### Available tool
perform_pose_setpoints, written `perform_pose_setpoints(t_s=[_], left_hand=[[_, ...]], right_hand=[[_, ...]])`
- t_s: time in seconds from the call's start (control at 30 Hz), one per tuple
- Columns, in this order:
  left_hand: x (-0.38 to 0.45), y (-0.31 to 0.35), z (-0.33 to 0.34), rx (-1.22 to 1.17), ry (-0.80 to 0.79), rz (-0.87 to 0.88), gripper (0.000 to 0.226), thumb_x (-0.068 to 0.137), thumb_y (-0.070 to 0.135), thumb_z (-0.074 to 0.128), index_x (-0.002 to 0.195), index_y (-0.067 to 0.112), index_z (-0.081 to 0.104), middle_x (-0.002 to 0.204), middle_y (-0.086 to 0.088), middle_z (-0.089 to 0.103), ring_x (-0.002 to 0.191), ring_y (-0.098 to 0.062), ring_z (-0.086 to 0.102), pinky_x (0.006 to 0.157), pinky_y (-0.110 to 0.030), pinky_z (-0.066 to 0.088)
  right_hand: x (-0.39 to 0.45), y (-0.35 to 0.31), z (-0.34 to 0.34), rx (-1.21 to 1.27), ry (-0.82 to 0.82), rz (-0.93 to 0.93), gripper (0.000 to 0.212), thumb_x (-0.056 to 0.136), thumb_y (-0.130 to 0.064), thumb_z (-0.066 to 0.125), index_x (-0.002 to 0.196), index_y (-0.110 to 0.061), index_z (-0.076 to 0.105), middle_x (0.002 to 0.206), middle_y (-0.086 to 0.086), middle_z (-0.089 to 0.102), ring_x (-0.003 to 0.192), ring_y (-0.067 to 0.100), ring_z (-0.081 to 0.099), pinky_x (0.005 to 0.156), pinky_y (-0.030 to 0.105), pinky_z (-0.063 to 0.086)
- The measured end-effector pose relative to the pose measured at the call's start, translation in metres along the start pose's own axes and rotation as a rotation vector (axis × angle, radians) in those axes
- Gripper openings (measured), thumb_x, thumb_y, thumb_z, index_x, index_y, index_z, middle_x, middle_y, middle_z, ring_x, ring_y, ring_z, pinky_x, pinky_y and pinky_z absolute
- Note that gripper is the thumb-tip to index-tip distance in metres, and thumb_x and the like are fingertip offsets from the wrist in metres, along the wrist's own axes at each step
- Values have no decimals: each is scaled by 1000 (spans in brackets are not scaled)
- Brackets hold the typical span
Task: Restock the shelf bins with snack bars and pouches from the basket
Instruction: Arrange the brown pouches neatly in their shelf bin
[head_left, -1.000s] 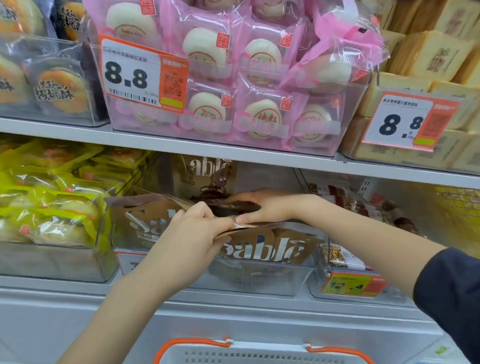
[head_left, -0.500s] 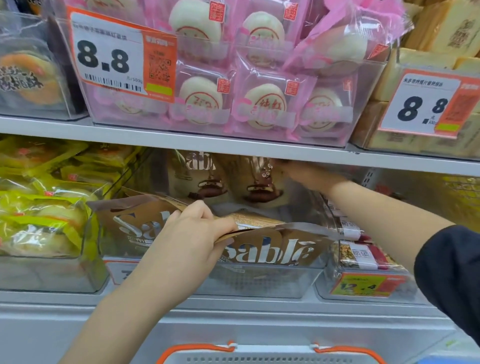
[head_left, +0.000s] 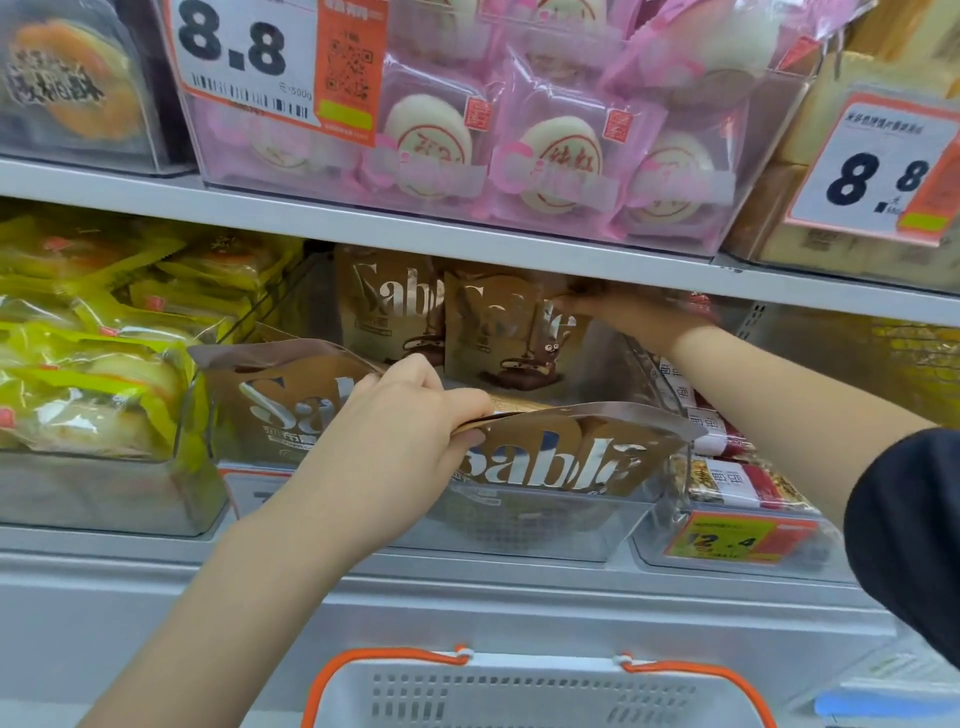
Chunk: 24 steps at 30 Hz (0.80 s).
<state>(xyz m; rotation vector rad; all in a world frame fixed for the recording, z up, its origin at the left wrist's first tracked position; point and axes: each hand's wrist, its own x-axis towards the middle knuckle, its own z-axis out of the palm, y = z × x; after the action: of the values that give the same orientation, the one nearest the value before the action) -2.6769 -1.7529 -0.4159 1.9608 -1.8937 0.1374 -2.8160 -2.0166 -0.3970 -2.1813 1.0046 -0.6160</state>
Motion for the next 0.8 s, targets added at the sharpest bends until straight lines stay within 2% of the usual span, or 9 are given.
perform_pose_setpoints(t_s=[0.13,0.3,0.47,0.57,0.67,0.73,0.8], left_hand=[[1,0,1,-29,14,-2,23,98,36,40,117,41,53,93,6,38,78,-8,29,78,-26,23],[-1,0,0,-60,12,-29,20,97,37,43,113,41,54,91,6,35,89,-22,42,82,-29,36],[-1,1,0,-65,5,-38,21,97,37,42,115,42,54,94,6,36,93,-22,42,80,-27,37],[-1,2,-2,-60,7,-33,22,98,37,42,116,42,54,93,6,37,92,-20,42,77,-26,33],[1,2,-3,-52,7,-20,22,98,36,42,115,41,54,91,6,36,89,-16,39,77,-25,29],[1,3,-3,-57,5,-24,21,98,35,42,114,40,54,91,6,36,89,-16,39,77,-25,29],[1,3,-3,-61,3,-29,21,98,35,42,113,39,55,92,5,37,88,-16,38,78,-25,29]], right_hand=[[-1,3,5,-12,153,37,44,87,-18,69,128,-13,55,132,6,56,125,22,49,100,22,34],[2,8,11,-236,262,-2,43,88,-23,68,126,-10,56,128,8,59,121,24,52,94,21,35],[5,13,9,-309,238,-30,35,86,-21,69,119,-11,59,121,9,63,118,26,55,101,31,39],[-2,9,7,-509,199,-80,40,89,-23,66,125,-11,55,125,8,59,119,27,53,97,30,38],[-1,11,0,-752,133,-224,53,90,-23,63,138,-20,42,133,8,53,122,28,50,99,36,40],[-2,6,-1,-799,12,-256,57,94,-25,55,145,-36,31,145,2,41,130,23,42,106,37,38],[-7,-7,3,-705,-81,-298,53,92,-56,47,142,-53,28,148,-12,35,130,12,38,109,35,35]])
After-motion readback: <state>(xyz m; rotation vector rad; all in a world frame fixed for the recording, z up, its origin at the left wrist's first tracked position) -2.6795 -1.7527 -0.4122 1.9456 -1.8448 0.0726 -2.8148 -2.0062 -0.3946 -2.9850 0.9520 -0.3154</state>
